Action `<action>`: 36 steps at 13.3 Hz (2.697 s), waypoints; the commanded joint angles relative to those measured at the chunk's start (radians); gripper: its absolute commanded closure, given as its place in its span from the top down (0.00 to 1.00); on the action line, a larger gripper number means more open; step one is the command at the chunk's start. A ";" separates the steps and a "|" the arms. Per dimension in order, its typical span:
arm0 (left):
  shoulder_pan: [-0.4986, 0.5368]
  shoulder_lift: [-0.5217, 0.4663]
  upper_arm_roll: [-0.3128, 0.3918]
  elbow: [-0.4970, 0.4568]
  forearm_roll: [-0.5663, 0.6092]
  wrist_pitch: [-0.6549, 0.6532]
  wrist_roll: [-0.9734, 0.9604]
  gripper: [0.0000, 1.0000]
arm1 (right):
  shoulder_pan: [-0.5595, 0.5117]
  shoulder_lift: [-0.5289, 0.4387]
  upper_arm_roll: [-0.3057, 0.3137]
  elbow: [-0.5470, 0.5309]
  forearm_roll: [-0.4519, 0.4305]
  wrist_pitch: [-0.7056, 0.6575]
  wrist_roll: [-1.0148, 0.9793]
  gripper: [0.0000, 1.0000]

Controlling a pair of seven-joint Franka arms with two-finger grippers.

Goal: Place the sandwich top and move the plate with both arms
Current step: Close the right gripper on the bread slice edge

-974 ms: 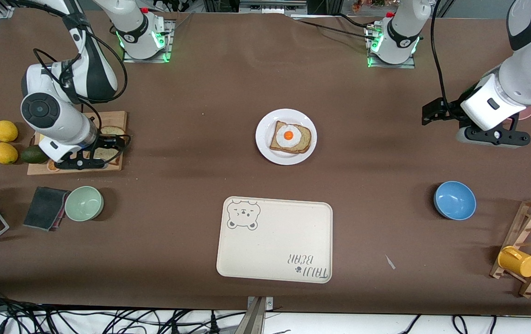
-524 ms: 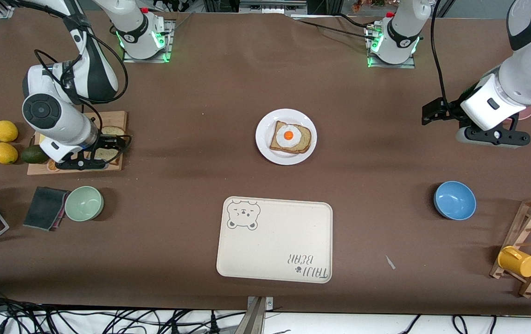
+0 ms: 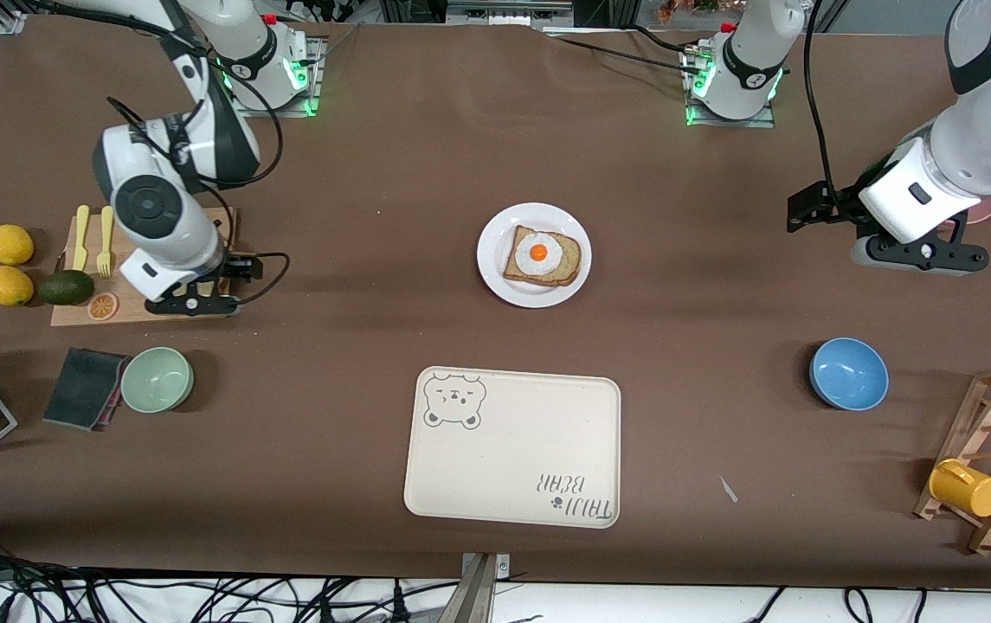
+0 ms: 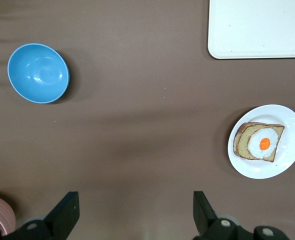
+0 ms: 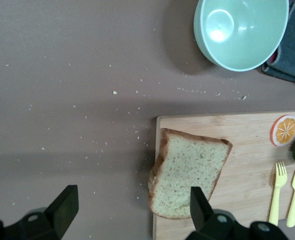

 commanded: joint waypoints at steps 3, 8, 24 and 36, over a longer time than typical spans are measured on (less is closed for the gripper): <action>-0.001 -0.013 -0.001 0.002 0.008 -0.017 0.005 1.00 | -0.006 -0.008 -0.019 -0.144 -0.061 0.171 0.044 0.59; 0.000 -0.015 -0.001 0.002 0.008 -0.020 0.011 1.00 | -0.021 -0.023 -0.041 -0.181 -0.064 0.182 0.018 0.41; -0.001 -0.013 -0.002 0.002 0.010 -0.023 0.010 1.00 | -0.051 -0.003 -0.117 -0.221 -0.061 0.291 -0.067 0.42; -0.001 -0.015 -0.002 0.002 0.010 -0.025 0.013 1.00 | -0.049 0.066 -0.117 -0.220 -0.057 0.352 -0.060 0.43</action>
